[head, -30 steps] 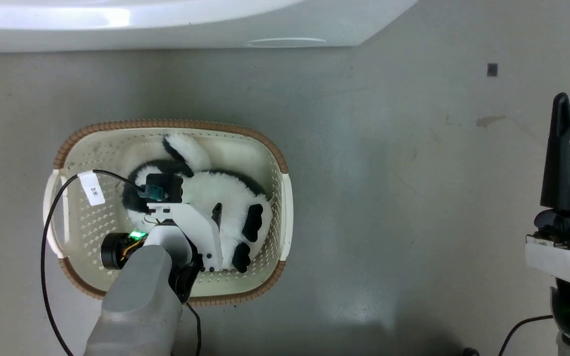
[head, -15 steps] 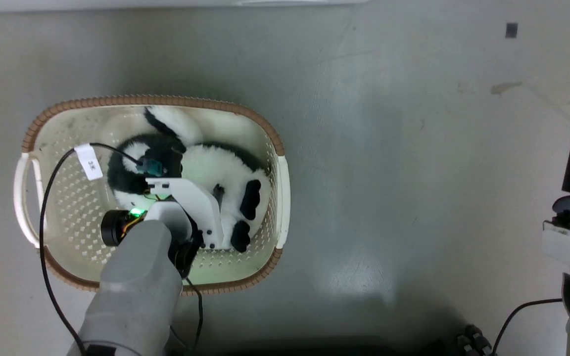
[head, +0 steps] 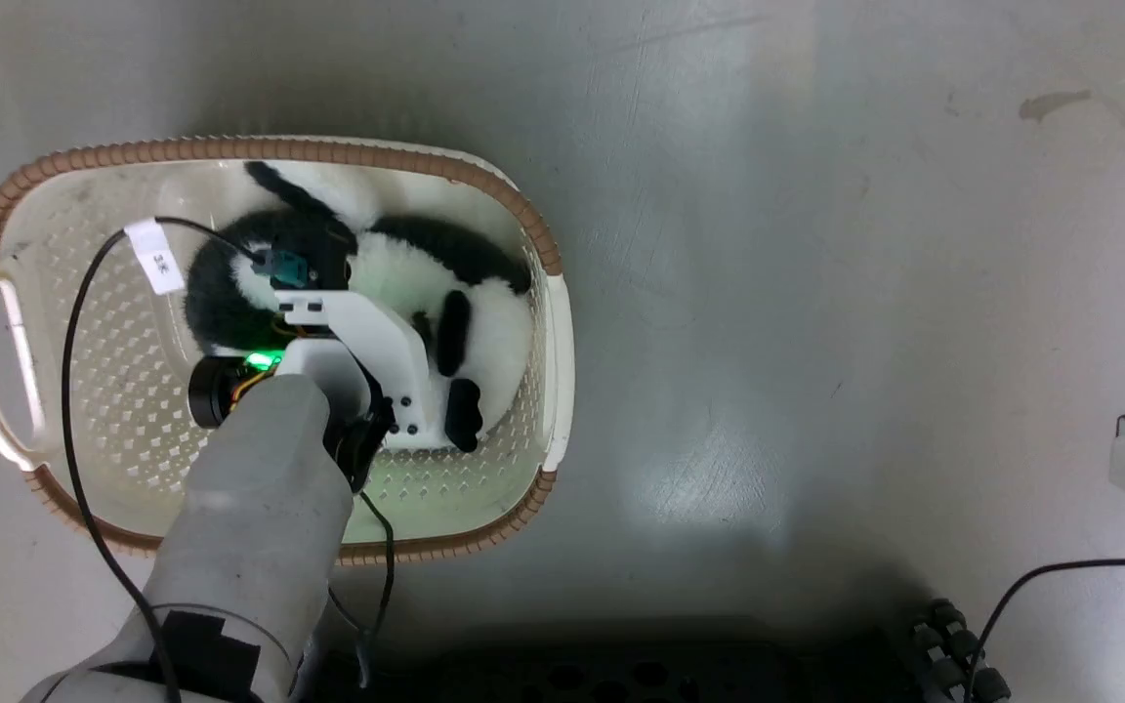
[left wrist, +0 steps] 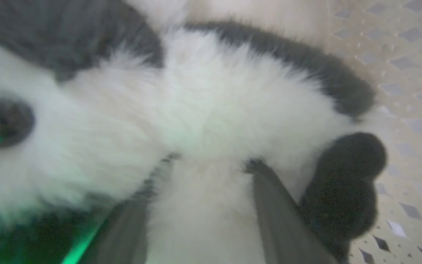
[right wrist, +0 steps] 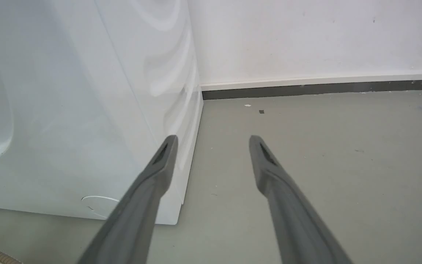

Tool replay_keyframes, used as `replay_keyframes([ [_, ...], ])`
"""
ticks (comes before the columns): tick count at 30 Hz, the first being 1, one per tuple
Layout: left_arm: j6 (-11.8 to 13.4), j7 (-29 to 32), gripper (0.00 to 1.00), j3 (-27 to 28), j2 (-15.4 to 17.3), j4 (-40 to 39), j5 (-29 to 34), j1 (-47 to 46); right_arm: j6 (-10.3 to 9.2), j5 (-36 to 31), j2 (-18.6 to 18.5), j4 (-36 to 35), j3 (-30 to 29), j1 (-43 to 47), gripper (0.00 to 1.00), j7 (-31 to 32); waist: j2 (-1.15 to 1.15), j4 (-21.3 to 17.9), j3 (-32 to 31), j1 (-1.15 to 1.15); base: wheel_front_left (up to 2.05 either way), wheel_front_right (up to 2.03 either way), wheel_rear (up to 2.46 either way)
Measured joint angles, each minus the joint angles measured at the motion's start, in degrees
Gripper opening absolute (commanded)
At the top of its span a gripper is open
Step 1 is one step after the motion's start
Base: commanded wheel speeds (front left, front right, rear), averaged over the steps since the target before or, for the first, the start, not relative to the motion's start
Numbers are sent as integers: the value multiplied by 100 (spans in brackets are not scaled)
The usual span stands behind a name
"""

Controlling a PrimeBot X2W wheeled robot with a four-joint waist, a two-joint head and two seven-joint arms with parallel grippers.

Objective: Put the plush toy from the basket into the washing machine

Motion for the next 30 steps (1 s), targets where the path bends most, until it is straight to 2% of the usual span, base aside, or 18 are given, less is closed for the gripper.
replay_keyframes([
  [15, -113, -154, 0, -113, 16, 197, -103, 198, 0, 60, 0, 79, -7, -51, 100, -26, 0, -20, -474, 1, 0, 0, 0],
  [30, -342, -938, 0, -365, 156, 279, -227, 1191, 0, 186, 0, 804, 216, 313, 100, -27, 0, 28, -2029, 0, 0, 0, 0],
])
